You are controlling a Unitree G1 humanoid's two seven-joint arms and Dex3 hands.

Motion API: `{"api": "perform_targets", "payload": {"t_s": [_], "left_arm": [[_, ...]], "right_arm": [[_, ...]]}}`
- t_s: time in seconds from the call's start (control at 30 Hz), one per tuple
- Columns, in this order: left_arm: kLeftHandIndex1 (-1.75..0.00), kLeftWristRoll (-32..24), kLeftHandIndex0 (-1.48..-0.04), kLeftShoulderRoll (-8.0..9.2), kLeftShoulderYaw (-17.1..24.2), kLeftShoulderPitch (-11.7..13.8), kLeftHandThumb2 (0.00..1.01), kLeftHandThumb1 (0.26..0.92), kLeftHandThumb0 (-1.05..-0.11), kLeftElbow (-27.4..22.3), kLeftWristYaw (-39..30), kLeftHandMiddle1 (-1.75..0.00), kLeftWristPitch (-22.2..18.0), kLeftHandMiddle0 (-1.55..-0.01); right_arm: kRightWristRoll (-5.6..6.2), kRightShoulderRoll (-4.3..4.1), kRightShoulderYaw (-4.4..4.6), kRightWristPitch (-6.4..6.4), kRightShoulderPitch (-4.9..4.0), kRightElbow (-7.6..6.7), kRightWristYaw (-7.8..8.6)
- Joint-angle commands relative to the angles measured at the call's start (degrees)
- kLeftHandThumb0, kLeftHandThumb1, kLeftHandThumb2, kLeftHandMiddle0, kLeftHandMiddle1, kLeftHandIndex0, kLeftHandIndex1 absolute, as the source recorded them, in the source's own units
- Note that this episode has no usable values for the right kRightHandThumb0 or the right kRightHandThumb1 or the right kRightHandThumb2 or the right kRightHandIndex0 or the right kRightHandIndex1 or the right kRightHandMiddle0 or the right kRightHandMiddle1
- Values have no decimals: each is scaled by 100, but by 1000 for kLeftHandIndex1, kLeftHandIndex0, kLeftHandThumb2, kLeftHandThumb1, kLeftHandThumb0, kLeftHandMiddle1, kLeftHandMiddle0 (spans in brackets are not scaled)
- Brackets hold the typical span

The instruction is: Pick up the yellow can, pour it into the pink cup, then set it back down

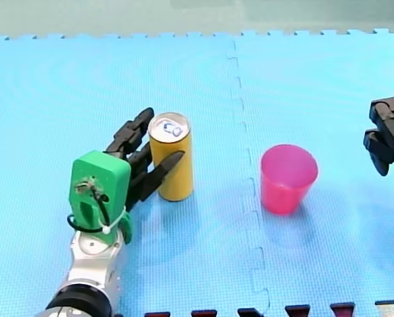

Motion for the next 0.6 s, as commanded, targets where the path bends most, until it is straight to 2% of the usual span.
{"api": "perform_targets", "payload": {"t_s": [0.0, 0.2, 0.4, 0.57], "left_arm": [[-7, 7, -445, 32, 9, -51, 0, 718, -762, 26, 62, -8, 28, -468], [-3, 244, -447, 39, -127, -49, 1, 721, -762, 39, 437, -6, 13, -470], [0, 861, -435, 40, -529, -78, 7, 739, -807, 41, 1395, -8, 112, -480], [0, 1056, -433, 17, -681, -84, 6, 749, -833, 43, 1749, -8, 190, -489]], "right_arm": [[27, -15, -22, 18, -27, 5, 7], [28, -8, -28, 46, -42, 8, 7], [22, 8, -26, 55, -49, 3, 1], [9, 13, -14, 37, -40, -4, -24]]}}
